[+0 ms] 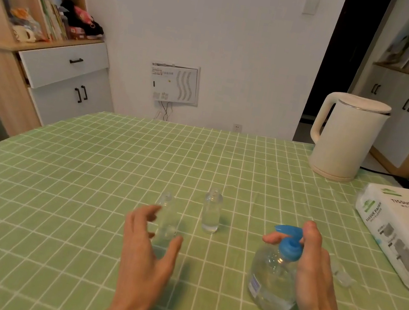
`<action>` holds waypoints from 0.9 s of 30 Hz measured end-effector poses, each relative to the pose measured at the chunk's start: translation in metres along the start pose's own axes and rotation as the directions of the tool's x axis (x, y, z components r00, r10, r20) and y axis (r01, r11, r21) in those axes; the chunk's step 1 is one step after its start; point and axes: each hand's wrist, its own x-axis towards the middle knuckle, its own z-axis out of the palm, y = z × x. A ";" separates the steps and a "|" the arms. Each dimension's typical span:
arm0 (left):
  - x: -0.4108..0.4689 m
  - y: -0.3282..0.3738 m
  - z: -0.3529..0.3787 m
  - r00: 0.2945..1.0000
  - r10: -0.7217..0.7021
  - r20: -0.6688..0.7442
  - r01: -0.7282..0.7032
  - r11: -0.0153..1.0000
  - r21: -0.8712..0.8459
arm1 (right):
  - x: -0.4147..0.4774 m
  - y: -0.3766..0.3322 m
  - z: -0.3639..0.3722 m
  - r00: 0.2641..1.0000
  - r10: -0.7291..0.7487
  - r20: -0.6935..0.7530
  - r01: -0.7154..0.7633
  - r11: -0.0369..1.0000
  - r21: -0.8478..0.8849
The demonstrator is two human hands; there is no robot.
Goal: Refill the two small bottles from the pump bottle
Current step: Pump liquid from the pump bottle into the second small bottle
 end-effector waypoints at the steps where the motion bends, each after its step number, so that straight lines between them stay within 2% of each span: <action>1: 0.010 -0.004 -0.002 1.000 -0.015 -0.027 0.015 0.999 0.033 | 0.000 0.000 0.000 1.000 0.005 0.003 -0.005 1.000 0.002; 3: 0.025 -0.013 -0.004 0.997 -0.067 0.035 0.065 0.997 0.046 | -0.002 0.000 -0.001 1.000 0.009 0.009 -0.010 1.000 0.018; 6: 0.037 -0.025 -0.001 0.977 -0.105 0.186 0.116 0.992 -0.049 | -0.003 0.000 -0.002 1.000 0.005 0.009 -0.005 0.999 0.036; 8: 0.041 -0.030 0.003 0.965 -0.119 0.236 0.142 0.987 -0.082 | -0.004 0.000 -0.002 1.000 0.004 0.011 -0.005 1.000 0.028; 14: 0.042 -0.037 0.003 0.964 -0.130 0.233 0.157 0.982 -0.102 | -0.009 -0.003 -0.005 0.999 0.022 0.039 -0.022 1.000 0.002; 18: 0.031 -0.029 -0.004 0.973 -0.087 0.215 0.117 0.984 -0.131 | -0.014 -0.005 -0.009 0.998 0.018 0.065 -0.015 0.999 -0.045; 21: 0.026 -0.013 -0.007 0.967 0.020 0.252 0.014 0.991 -0.133 | -0.010 -0.014 -0.016 0.993 0.050 0.109 -0.045 0.998 -0.050; 24: 0.023 0.011 -0.004 0.940 0.148 0.308 -0.115 0.986 -0.125 | 0.011 -0.038 -0.024 0.998 0.012 0.067 -0.009 0.998 -0.056; 27: 0.019 0.033 0.001 0.904 0.232 0.358 -0.189 0.970 -0.151 | 0.035 -0.063 -0.019 0.998 -0.013 0.067 0.026 0.983 -0.184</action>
